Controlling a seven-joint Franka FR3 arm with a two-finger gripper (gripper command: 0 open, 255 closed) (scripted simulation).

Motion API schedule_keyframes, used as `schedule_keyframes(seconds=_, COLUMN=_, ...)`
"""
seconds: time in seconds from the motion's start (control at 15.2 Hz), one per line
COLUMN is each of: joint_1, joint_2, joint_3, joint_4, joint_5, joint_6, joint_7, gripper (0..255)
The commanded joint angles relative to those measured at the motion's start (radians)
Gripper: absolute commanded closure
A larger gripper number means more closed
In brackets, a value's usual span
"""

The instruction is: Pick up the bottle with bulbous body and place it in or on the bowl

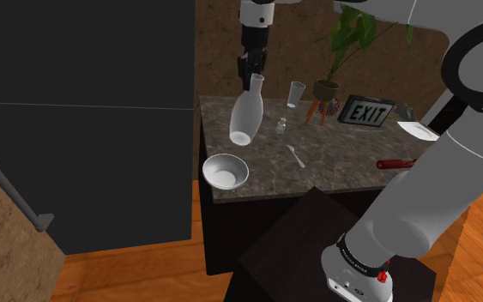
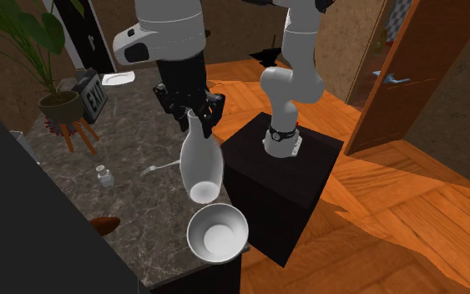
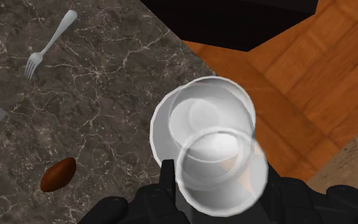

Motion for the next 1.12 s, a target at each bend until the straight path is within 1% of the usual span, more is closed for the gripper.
schedule_keyframes(seconds=0.0, joint_1=0.019, joint_2=0.041, joint_3=0.02, joint_4=0.086, joint_5=0.004, joint_6=-0.045, joint_7=0.038, gripper=255)
schedule_keyframes(seconds=0.13, joint_1=0.038, joint_2=0.089, joint_3=0.037, joint_4=0.181, joint_5=0.006, joint_6=-0.093, joint_7=0.073, gripper=255)
schedule_keyframes(seconds=0.2, joint_1=0.041, joint_2=0.098, joint_3=0.04, joint_4=0.196, joint_5=0.006, joint_6=-0.101, joint_7=0.078, gripper=255)
schedule_keyframes(seconds=1.06, joint_1=0.04, joint_2=0.067, joint_3=0.039, joint_4=-0.019, joint_5=0.007, joint_6=0.084, joint_7=0.082, gripper=255)
